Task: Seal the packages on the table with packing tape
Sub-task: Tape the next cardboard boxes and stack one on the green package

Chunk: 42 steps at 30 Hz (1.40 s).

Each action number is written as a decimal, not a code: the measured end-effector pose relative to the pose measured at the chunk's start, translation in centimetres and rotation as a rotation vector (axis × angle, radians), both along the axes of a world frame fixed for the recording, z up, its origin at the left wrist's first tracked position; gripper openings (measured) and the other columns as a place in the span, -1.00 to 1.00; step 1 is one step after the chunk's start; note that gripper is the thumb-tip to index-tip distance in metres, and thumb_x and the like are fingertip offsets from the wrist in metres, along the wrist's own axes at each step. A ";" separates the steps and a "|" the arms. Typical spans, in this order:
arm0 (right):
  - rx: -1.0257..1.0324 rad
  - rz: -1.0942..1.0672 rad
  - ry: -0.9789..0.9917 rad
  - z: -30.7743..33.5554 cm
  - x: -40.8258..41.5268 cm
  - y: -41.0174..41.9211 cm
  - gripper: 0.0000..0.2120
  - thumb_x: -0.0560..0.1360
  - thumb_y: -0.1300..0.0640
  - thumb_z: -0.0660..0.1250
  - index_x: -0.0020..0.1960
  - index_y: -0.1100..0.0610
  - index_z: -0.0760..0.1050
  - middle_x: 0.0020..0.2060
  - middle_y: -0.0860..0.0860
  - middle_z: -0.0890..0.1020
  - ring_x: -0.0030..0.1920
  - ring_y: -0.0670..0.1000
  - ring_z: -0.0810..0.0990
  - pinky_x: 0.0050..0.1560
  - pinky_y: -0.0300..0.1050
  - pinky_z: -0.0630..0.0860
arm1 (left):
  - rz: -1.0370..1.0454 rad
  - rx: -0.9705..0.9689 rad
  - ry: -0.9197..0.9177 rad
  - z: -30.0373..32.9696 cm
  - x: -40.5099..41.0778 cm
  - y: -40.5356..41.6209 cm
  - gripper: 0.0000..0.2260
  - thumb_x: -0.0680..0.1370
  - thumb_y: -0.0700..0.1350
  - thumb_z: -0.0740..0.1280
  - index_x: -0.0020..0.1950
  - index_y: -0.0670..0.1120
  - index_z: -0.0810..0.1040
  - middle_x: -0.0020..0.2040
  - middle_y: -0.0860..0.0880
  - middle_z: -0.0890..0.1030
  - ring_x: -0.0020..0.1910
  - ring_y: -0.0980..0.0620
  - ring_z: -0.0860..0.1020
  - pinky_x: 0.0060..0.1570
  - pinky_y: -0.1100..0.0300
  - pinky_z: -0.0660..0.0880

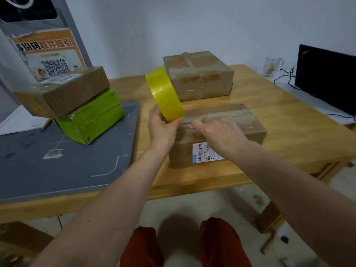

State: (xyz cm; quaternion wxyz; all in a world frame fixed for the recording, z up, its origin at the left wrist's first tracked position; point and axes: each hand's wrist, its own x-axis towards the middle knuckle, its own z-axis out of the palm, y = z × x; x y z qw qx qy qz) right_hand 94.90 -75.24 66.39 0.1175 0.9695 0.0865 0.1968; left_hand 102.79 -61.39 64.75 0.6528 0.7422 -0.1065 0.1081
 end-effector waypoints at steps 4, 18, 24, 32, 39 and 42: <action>0.022 -0.039 0.006 -0.2 -0.2 -0.2 -0.72 0.53 0.35 0.23 0.18 0.10 0.34 -0.29 -0.01 0.42 -0.40 0.03 0.38 -0.40 -0.09 0.22 | 0.000 -0.014 0.006 -0.2 -0.2 -0.3 -0.50 0.43 -0.26 0.51 0.34 -0.16 0.46 0.27 -0.13 0.52 -0.07 0.26 0.53 -0.21 0.55 0.44; 0.609 -0.318 -0.137 -1.0 -0.1 -0.4 -0.82 0.56 0.36 0.19 0.11 0.19 0.47 -0.20 -0.03 0.39 -0.17 0.04 0.40 -0.26 -0.10 0.30 | 0.030 -0.266 0.153 -0.1 1.2 0.4 -0.66 0.41 -0.29 0.53 -0.04 0.07 0.51 -0.14 0.16 0.63 -0.26 0.35 0.60 -0.31 0.44 0.51; 1.574 -0.257 0.047 1.6 1.1 2.1 -0.81 0.56 0.40 0.18 0.00 0.19 0.52 -0.03 0.10 0.64 -0.08 0.06 0.65 -0.25 -0.20 0.53 | 0.056 -0.338 0.195 -0.2 1.4 0.2 -0.66 0.39 -0.34 0.52 -0.06 0.05 0.52 -0.18 0.15 0.63 -0.31 0.35 0.60 -0.37 0.43 0.50; 2.492 -0.131 0.388 2.2 3.9 4.2 -0.62 0.50 0.56 0.04 0.28 0.42 0.38 0.26 0.34 0.49 0.29 0.23 0.52 0.28 -0.02 0.49 | 0.129 -0.377 0.174 -0.1 1.6 1.8 -0.68 0.38 -0.33 0.54 -0.11 0.04 0.52 -0.22 0.14 0.62 -0.37 0.36 0.57 -0.32 0.43 0.48; 2.466 -0.053 0.322 1.4 4.3 5.5 -0.74 0.51 0.51 0.09 0.07 0.34 0.47 0.04 0.22 0.56 0.07 0.13 0.61 0.03 -0.04 0.60 | 0.145 -0.372 0.151 -0.1 1.4 3.6 -0.68 0.39 -0.31 0.54 -0.12 0.06 0.52 -0.24 0.17 0.60 -0.37 0.39 0.56 -0.39 0.51 0.42; 2.277 -0.144 0.333 1.7 4.8 5.6 -0.78 0.52 0.49 0.14 0.06 0.30 0.48 0.02 0.21 0.55 0.02 0.10 0.62 0.10 -0.02 0.59 | 0.133 -0.346 0.152 -0.1 1.1 3.9 -0.67 0.39 -0.31 0.53 -0.09 0.06 0.51 -0.21 0.15 0.60 -0.37 0.40 0.55 -0.39 0.52 0.41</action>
